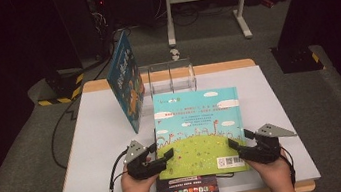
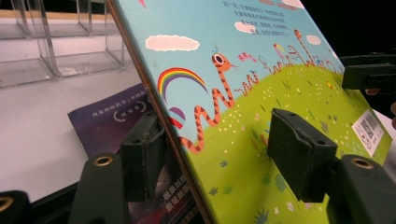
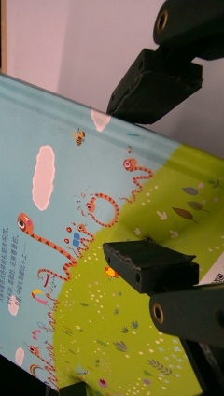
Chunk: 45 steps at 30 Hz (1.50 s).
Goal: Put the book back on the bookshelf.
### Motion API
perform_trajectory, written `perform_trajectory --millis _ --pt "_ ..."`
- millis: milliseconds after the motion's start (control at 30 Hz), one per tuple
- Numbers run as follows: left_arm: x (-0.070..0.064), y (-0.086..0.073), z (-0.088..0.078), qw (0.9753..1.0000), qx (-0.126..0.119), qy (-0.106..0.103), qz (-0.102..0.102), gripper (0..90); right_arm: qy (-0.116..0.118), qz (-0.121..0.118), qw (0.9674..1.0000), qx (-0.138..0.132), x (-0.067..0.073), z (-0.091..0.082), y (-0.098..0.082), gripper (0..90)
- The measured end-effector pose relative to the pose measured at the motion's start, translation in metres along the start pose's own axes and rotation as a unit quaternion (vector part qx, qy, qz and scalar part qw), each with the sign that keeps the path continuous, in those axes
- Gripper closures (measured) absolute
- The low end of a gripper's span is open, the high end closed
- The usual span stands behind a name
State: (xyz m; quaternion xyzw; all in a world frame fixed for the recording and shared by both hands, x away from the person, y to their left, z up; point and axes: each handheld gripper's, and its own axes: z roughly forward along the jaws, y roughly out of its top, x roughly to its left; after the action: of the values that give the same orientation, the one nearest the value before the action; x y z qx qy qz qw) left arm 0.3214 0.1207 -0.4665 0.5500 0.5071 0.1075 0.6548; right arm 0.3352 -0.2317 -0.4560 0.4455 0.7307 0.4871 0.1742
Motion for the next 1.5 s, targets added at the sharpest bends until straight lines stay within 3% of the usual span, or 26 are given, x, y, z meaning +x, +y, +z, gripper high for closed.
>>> perform_trajectory --millis 300,633,1233,1500 --pt "-0.005 0.003 -0.006 0.9996 -0.026 0.000 0.010 41.8 -0.007 -0.012 0.9997 -0.022 0.005 -0.005 0.002 34.8" --pt "-0.012 0.005 -0.012 0.9977 -0.054 -0.002 0.042 44.9 -0.019 -0.029 0.9981 -0.051 0.011 -0.013 0.004 39.6" --pt "-0.020 0.008 -0.017 0.9933 -0.079 0.001 0.084 48.5 -0.047 -0.052 0.9933 -0.092 0.020 -0.022 0.006 44.8" --pt "-0.021 0.008 -0.014 0.9924 -0.086 0.000 0.088 49.7 -0.056 -0.056 0.9912 -0.107 0.020 -0.025 0.008 47.2"
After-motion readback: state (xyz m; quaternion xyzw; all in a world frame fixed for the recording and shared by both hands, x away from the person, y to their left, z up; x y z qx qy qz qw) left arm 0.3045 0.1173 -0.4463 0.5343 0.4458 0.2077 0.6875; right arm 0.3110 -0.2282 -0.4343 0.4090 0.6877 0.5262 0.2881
